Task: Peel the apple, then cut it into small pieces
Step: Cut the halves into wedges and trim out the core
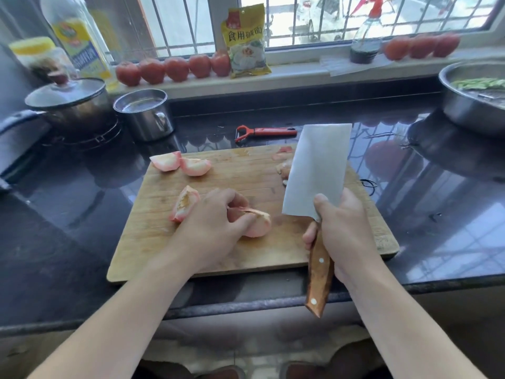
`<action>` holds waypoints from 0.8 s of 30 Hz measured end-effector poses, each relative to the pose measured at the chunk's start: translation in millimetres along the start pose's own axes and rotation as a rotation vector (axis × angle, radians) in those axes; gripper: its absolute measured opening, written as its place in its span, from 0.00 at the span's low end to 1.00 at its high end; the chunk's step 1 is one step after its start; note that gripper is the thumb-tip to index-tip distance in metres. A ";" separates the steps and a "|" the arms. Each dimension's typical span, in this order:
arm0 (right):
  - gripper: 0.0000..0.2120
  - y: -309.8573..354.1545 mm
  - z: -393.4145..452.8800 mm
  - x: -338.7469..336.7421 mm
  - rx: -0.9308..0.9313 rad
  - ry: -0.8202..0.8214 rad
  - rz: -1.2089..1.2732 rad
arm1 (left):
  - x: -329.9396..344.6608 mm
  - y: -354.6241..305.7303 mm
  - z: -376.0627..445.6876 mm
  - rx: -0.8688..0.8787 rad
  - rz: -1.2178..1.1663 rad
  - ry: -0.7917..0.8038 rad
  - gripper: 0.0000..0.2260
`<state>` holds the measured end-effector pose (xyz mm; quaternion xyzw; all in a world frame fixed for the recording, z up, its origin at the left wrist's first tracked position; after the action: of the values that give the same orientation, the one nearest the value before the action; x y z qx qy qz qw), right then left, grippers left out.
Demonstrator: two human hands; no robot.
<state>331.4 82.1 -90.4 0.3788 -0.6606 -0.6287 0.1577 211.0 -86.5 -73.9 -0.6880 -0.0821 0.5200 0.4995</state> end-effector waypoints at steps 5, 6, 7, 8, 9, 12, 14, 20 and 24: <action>0.06 -0.5 -4.1 1.1 -0.081 0.085 0.032 | -9.2 -12.5 13.7 -0.024 0.085 0.109 0.05; 0.06 0.0 -5.0 2.7 -0.098 0.101 0.037 | -10.2 -13.2 14.7 -0.029 0.086 0.112 0.05; 0.06 0.4 -5.9 5.0 -0.113 0.119 0.038 | -10.7 -13.6 14.6 -0.031 0.078 0.109 0.05; 0.06 0.5 -6.9 8.2 -0.126 0.136 0.036 | -10.6 -13.2 14.1 -0.038 0.061 0.103 0.05; 0.06 0.2 -7.5 11.5 -0.139 0.150 0.026 | -10.6 -12.4 13.4 -0.057 0.039 0.095 0.05; 0.05 -2.2 -7.8 20.1 -0.158 0.164 -0.043 | -10.4 -4.9 10.6 -0.144 -0.059 0.051 0.07; 0.05 -3.2 -7.2 21.9 -0.149 0.158 -0.075 | -10.7 0.9 11.3 -0.191 -0.146 0.033 0.09; 0.07 -2.4 -6.2 20.6 -0.121 0.150 -0.099 | -11.8 3.1 17.3 -0.260 -0.317 0.066 0.10; 0.07 0.2 -3.8 18.7 -0.054 0.204 -0.056 | -10.9 9.7 18.8 -0.266 -0.322 0.059 0.10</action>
<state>321.6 66.3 -94.6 0.4546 -0.6131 -0.6087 0.2168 187.2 -86.8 -73.7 -0.7408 -0.2442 0.3979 0.4830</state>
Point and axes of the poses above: each hand's wrist, its own z-axis towards the middle knuckle, its own x-axis out of the palm, y = z × x, the point moved 2 cm from there along z, towards the middle knuckle, and after that the axes turned 13 degrees about -z, right-handed, at the moved point
